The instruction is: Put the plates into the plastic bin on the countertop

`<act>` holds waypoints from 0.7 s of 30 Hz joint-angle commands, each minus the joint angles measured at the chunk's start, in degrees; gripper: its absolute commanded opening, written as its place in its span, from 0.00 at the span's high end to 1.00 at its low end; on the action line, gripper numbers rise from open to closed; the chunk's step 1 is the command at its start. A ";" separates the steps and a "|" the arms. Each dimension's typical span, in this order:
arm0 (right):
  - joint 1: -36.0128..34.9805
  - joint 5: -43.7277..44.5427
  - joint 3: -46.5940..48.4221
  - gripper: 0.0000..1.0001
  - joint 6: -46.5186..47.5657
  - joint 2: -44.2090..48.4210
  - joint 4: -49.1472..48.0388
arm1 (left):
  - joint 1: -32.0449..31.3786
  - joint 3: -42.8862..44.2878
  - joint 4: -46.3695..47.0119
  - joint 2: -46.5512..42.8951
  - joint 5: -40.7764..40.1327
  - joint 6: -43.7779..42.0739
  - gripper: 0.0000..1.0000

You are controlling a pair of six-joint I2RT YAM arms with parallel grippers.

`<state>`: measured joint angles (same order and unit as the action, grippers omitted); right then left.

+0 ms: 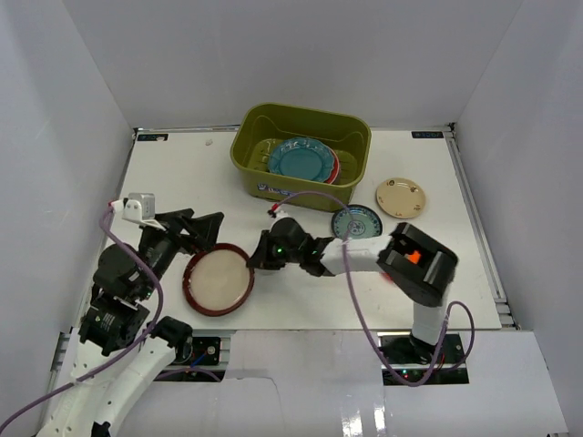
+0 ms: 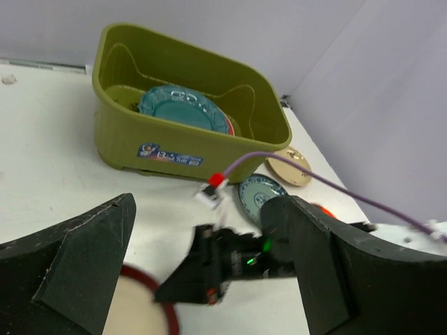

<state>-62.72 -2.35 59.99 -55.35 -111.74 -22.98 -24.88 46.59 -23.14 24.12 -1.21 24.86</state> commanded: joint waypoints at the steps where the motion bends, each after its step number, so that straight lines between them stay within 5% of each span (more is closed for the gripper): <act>1: 8.11 -3.00 -3.36 0.92 3.23 17.14 -6.82 | -0.87 3.77 -0.68 -1.79 -4.23 -1.48 0.02; 5: 15.07 -6.70 -3.56 0.92 6.12 31.72 3.26 | -1.13 4.21 -0.86 -2.85 -5.29 -0.61 0.02; 10: 26.82 -9.32 1.34 0.92 8.59 36.86 9.27 | -1.66 2.81 -1.56 -2.76 -7.31 0.62 0.02; 15: 37.03 -9.26 11.54 0.92 13.32 29.67 13.73 | -1.66 -0.44 -1.65 -1.53 -5.30 2.38 0.02; 21: 40.39 -6.08 28.05 0.92 19.84 13.76 19.47 | -1.75 -3.61 -2.09 5.66 -0.38 6.42 0.02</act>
<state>-23.35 -7.57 80.75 -37.52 -94.59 -1.98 -26.37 44.27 -23.79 25.74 -5.02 28.73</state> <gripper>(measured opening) 0.100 0.977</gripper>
